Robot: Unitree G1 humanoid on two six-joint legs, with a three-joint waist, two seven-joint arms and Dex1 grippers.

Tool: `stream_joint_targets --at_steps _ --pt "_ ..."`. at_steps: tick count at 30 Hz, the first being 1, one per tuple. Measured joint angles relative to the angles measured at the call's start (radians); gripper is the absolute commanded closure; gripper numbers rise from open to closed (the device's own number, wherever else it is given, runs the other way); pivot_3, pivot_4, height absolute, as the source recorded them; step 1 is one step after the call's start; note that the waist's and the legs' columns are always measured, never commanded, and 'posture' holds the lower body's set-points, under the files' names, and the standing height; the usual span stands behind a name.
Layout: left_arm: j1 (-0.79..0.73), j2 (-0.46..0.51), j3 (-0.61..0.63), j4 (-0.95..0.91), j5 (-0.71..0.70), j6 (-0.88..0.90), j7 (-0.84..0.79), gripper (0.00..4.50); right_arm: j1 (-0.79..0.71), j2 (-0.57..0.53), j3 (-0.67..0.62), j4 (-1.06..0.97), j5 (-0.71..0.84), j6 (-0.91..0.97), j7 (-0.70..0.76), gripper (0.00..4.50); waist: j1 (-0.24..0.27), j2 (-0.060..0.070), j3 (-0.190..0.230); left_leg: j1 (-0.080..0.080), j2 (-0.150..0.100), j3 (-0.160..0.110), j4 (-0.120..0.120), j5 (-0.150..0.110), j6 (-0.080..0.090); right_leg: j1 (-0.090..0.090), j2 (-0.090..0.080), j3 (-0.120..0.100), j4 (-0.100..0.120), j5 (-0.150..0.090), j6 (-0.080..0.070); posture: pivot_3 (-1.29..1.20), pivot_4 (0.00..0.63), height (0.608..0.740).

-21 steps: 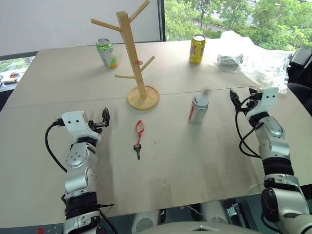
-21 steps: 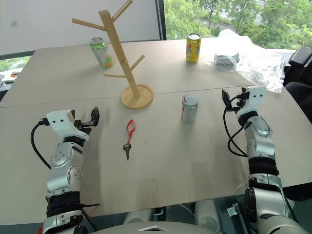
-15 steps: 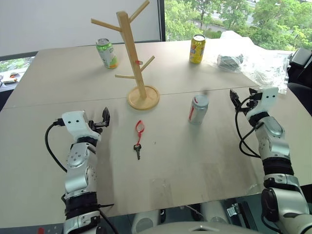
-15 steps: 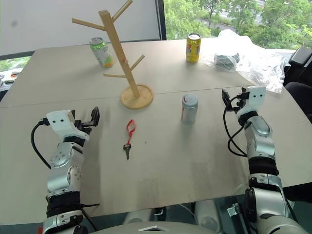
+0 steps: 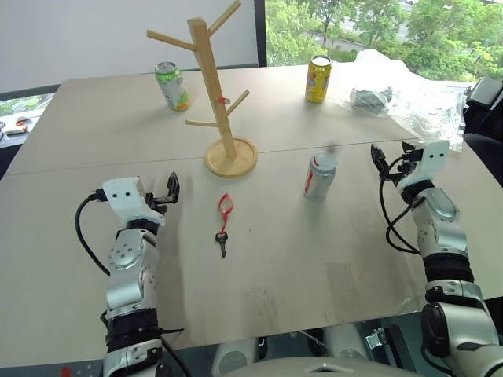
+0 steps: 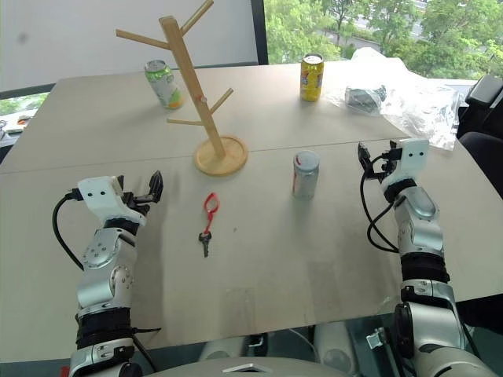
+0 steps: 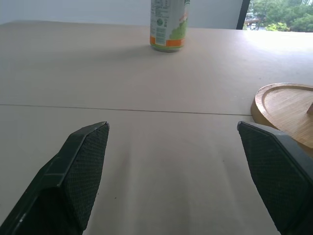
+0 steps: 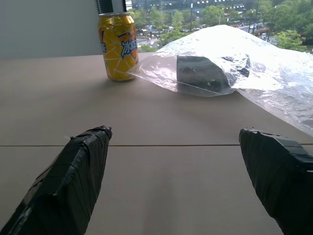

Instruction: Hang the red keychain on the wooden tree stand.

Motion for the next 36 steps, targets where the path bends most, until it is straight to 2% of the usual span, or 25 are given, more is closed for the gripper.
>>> stream_joint_targets --at_steps 4,8,12,17,23,36 --pt "0.010 -0.019 -0.008 -0.042 -0.057 -0.019 -0.056 0.16 -0.004 0.000 -0.008 0.001 0.021 0.001 0.005 0.00 0.000 0.000 0.000 0.000 0.000 0.000 0.000 0.000 0.000 0.000 0.000 0.000 0.000 0.000 0.000 0.00 0.150 0.740" --pt "0.097 -0.031 -0.083 -0.200 -0.159 -0.068 -0.228 0.16 -0.005 0.000 -0.024 -0.082 0.111 0.031 0.084 0.00 -0.001 0.000 0.000 0.000 0.000 0.001 0.000 0.000 0.000 0.000 0.000 0.001 -0.001 0.000 0.000 0.00 0.150 0.740" --pt "0.322 0.079 -0.297 -0.377 -0.146 -0.165 -0.505 0.16 -0.002 -0.061 0.015 -0.258 0.218 0.188 0.226 0.00 -0.004 0.001 0.000 0.002 0.001 0.003 -0.003 0.000 0.000 0.000 -0.001 0.003 -0.001 -0.002 -0.004 0.00 0.150 0.740" --pt "0.437 0.148 -0.409 -0.388 -0.118 -0.273 -0.682 0.16 0.040 -0.117 0.137 -0.455 0.273 0.341 0.378 0.00 0.002 0.001 0.000 0.003 0.003 0.001 -0.003 0.000 0.000 0.000 -0.001 -0.001 -0.001 -0.003 -0.005 0.00 0.150 0.740" --pt "0.414 0.144 -0.444 -0.345 -0.087 -0.353 -0.721 0.16 0.057 -0.123 0.243 -0.483 0.227 0.371 0.441 0.00 0.003 0.001 0.000 0.000 0.001 0.001 -0.002 0.000 0.000 -0.001 -0.002 -0.002 -0.004 -0.003 -0.005 0.00 0.150 0.740" --pt "0.393 0.120 -0.493 -0.310 -0.040 -0.411 -0.687 0.16 0.020 -0.012 0.271 -0.195 0.098 0.238 0.454 0.00 0.001 0.001 0.000 -0.001 0.002 0.000 -0.002 0.000 0.000 -0.001 -0.001 -0.002 -0.004 -0.003 -0.005 0.00 0.150 0.740"
